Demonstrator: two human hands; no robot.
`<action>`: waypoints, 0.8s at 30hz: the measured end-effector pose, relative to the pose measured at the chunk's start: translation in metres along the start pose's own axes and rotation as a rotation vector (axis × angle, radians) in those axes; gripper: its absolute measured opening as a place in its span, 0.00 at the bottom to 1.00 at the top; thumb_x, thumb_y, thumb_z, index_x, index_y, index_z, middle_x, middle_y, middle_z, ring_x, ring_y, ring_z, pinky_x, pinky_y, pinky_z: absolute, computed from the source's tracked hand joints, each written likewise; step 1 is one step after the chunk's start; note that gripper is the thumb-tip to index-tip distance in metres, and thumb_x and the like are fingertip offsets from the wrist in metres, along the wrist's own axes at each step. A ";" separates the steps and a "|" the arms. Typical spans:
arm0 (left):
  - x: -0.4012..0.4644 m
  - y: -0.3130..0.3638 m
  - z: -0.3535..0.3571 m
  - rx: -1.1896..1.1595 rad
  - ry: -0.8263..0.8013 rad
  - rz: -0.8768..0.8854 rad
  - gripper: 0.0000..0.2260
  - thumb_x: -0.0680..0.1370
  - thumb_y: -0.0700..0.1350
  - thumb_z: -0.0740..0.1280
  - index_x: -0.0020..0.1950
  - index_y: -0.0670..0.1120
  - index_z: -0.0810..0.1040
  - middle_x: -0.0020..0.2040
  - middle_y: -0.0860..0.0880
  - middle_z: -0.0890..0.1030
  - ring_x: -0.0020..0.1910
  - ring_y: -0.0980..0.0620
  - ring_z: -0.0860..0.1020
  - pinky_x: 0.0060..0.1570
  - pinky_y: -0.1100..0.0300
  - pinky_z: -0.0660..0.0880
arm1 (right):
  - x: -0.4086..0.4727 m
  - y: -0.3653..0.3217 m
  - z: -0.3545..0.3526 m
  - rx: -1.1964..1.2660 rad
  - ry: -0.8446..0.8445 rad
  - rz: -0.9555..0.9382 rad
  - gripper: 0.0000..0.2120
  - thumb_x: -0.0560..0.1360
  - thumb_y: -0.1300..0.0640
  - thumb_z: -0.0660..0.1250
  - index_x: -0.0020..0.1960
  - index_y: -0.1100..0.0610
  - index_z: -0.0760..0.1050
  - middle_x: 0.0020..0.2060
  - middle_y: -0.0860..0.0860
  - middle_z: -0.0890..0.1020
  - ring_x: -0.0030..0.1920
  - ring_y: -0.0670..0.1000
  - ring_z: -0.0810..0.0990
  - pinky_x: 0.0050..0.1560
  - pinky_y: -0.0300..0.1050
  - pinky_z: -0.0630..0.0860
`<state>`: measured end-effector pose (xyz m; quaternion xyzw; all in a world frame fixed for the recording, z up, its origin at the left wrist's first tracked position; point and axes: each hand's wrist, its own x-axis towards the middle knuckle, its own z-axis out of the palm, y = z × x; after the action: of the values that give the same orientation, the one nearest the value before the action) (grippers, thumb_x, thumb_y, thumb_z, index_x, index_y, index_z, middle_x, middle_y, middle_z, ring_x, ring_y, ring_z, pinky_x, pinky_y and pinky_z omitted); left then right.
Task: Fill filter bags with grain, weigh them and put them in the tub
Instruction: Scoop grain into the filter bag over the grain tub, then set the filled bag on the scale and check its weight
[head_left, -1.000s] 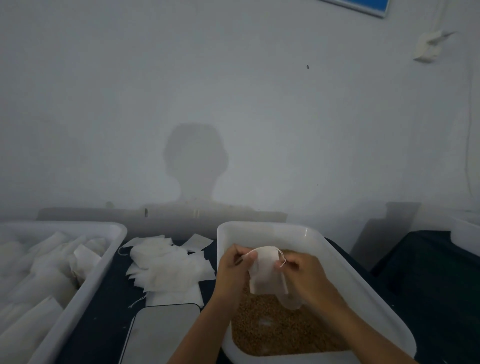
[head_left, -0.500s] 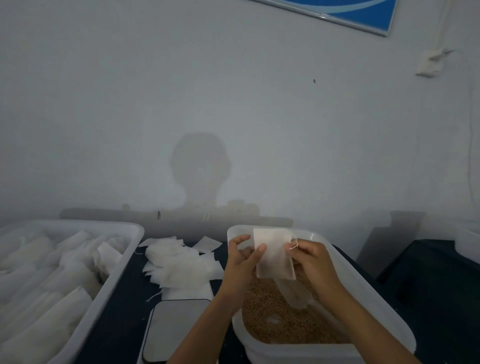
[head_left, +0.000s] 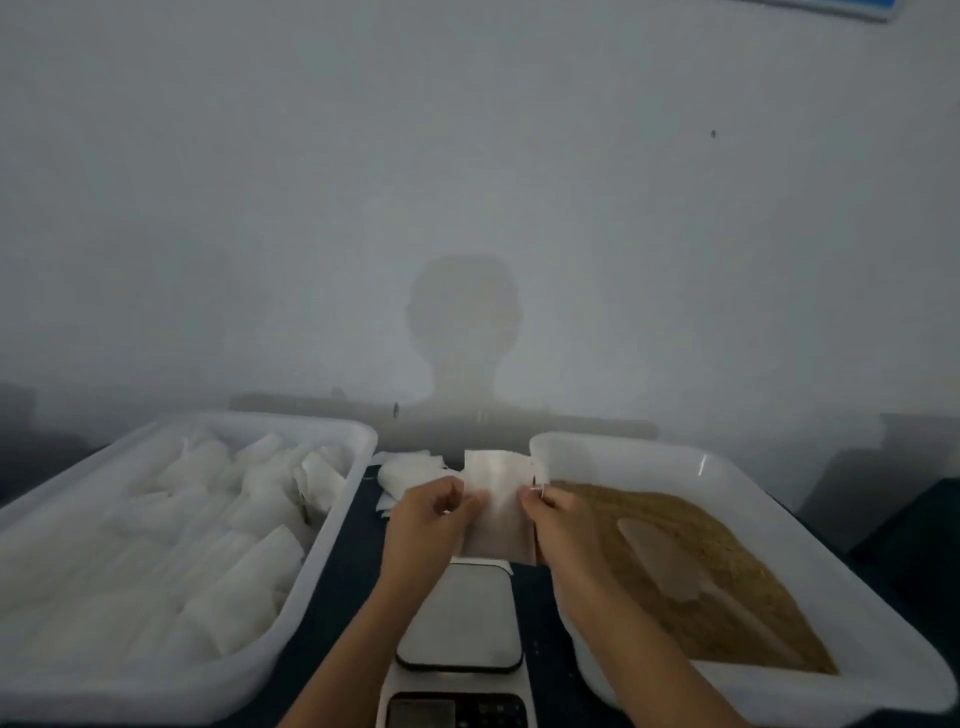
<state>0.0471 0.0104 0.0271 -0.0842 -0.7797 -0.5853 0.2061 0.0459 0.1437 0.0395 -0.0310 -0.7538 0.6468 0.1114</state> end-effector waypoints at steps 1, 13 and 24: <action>-0.002 -0.010 -0.007 0.025 -0.005 -0.028 0.18 0.75 0.45 0.69 0.27 0.46 0.68 0.24 0.53 0.68 0.28 0.54 0.67 0.34 0.56 0.67 | 0.000 0.006 0.008 -0.047 -0.024 0.011 0.15 0.79 0.59 0.62 0.44 0.72 0.75 0.40 0.69 0.75 0.38 0.55 0.72 0.40 0.45 0.70; -0.014 -0.077 -0.011 0.176 -0.073 -0.106 0.18 0.72 0.43 0.72 0.28 0.47 0.66 0.27 0.53 0.68 0.28 0.58 0.65 0.31 0.66 0.63 | 0.003 0.070 0.036 -0.577 -0.026 -0.170 0.14 0.77 0.61 0.62 0.34 0.57 0.67 0.33 0.53 0.74 0.34 0.49 0.70 0.36 0.44 0.63; -0.016 -0.096 -0.017 0.155 0.151 -0.054 0.04 0.73 0.42 0.71 0.46 0.48 0.79 0.44 0.51 0.80 0.46 0.56 0.75 0.46 0.60 0.75 | 0.014 0.101 0.020 -0.360 -0.031 -0.272 0.09 0.78 0.60 0.63 0.56 0.56 0.77 0.53 0.49 0.78 0.56 0.46 0.75 0.61 0.43 0.71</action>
<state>0.0294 -0.0328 -0.0594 -0.0027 -0.8070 -0.5331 0.2541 0.0178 0.1430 -0.0603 0.0612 -0.8559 0.4814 0.1788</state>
